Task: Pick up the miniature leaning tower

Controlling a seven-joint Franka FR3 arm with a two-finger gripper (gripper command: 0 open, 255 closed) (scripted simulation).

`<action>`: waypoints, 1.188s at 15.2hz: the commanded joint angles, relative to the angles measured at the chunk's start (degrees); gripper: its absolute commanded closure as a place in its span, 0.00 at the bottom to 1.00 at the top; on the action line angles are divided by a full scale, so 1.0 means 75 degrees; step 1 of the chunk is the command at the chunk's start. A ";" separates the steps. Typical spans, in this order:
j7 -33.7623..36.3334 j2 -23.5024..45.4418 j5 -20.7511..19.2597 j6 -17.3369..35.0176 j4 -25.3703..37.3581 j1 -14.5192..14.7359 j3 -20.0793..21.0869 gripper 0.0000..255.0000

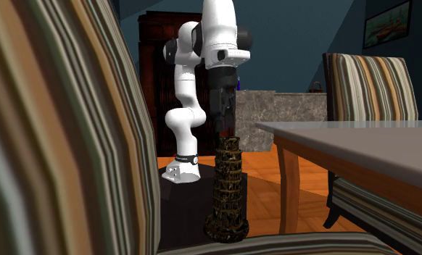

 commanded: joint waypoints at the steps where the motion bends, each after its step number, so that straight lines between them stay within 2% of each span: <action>1: -0.0532 0.0704 0.0453 -0.0005 0.0575 -0.0101 -0.0174 0.00; 9: -0.0730 0.0988 0.0674 0.0724 0.0067 -0.0170 -0.0155 0.00; 11: -0.0730 0.0988 0.0673 0.0725 0.0066 -0.0171 -0.0155 0.00; 12: -0.0737 0.0995 0.0679 0.0736 0.0060 -0.0174 -0.0156 1.00; 18: -0.0725 0.0983 0.0670 0.0743 0.0045 -0.0167 -0.0153 1.00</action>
